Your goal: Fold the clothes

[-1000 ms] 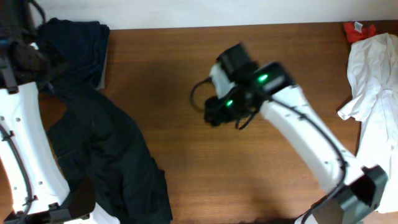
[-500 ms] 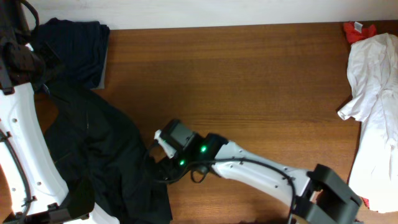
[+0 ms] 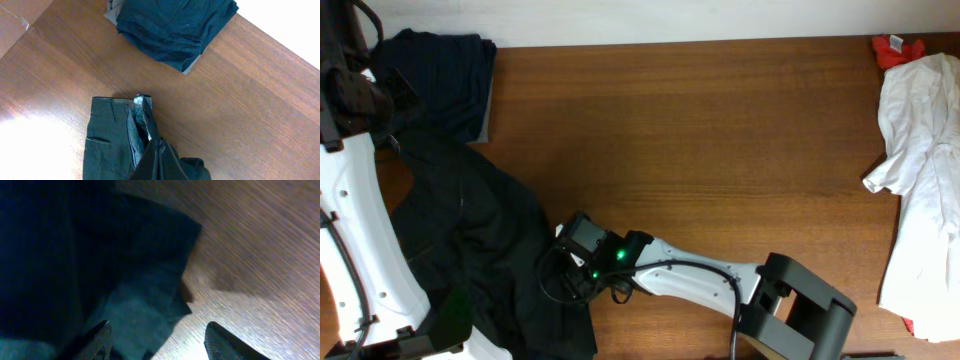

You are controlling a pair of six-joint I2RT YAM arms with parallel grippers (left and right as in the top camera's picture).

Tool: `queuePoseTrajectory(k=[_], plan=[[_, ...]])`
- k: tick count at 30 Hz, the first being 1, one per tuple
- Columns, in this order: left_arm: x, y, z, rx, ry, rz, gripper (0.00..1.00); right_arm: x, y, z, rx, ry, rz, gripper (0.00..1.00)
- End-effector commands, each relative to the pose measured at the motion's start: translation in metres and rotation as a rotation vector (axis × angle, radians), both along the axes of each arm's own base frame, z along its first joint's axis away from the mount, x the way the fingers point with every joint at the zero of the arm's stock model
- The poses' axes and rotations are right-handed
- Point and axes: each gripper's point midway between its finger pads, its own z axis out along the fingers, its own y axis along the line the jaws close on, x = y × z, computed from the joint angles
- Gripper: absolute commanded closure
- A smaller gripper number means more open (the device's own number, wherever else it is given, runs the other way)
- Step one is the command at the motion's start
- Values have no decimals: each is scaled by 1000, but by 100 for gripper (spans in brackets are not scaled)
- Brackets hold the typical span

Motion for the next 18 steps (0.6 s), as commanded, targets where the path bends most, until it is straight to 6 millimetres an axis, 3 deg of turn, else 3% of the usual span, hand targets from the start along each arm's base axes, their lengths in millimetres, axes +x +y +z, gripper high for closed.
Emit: queuePoseTrajectory(k=[1, 14, 15, 18], plan=[[-8, 0, 13, 15, -35, -10, 99, -11, 7, -13, -18, -6, 19, 36], [-8, 0, 13, 15, -35, -10, 99, -9, 6, -42, -74, -22, 13, 38], [-8, 0, 13, 15, -35, -10, 99, -8, 7, -42, -71, -24, 13, 43], [-8, 0, 13, 15, -35, -10, 99, -5, 7, -43, -73, -35, -1, 75]])
